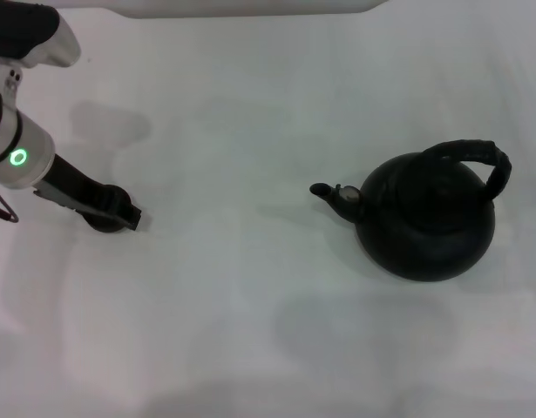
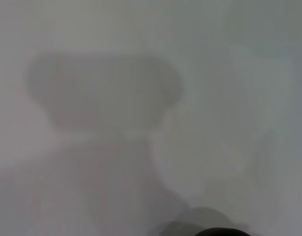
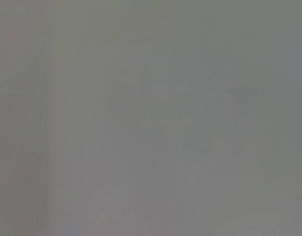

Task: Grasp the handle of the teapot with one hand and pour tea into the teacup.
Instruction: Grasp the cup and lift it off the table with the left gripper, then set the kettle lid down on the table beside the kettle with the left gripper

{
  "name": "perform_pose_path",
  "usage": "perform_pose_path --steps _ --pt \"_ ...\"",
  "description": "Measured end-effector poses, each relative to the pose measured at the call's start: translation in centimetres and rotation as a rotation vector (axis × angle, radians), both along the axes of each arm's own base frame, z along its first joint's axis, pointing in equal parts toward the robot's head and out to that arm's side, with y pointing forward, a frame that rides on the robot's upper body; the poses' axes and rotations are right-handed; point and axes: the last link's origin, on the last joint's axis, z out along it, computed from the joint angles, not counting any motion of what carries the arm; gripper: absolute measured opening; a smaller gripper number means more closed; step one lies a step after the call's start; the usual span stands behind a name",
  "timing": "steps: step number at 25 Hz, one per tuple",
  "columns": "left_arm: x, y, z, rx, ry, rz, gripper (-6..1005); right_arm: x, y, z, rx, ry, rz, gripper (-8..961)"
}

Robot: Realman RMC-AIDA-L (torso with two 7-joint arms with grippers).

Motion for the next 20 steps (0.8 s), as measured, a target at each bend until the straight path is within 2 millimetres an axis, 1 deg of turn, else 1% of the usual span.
perform_pose_path --steps 1,7,10,12,13,15,18,19,20 --pt "0.1 0.0 0.0 0.000 0.000 -0.001 850 0.0 0.0 0.0 0.000 0.000 0.000 882" --pt "0.8 0.2 0.2 -0.009 0.002 -0.016 708 0.1 0.0 0.0 0.002 0.000 -0.003 883" --pt "1.7 0.8 0.3 -0.012 0.005 -0.041 708 0.1 0.0 0.0 0.002 0.000 -0.003 883" --pt "3.0 1.6 0.3 -0.013 0.008 -0.077 708 0.0 0.1 0.1 0.003 -0.002 0.000 883" --pt "3.3 1.9 0.3 -0.016 0.009 -0.085 708 0.0 0.1 0.1 0.003 -0.002 0.002 883" --pt "4.8 2.9 -0.1 -0.024 0.009 -0.119 708 -0.1 0.1 0.1 0.004 -0.003 0.004 883" --pt "6.9 4.2 -1.1 -0.046 0.015 -0.162 707 -0.2 0.2 0.1 0.005 -0.003 0.010 883" --pt "7.3 4.5 -1.4 -0.054 0.017 -0.169 707 -0.2 0.2 0.1 0.006 -0.003 0.011 883" --pt "8.3 5.0 -2.1 -0.076 0.025 -0.187 707 -0.3 0.2 0.1 0.006 -0.003 0.013 883"
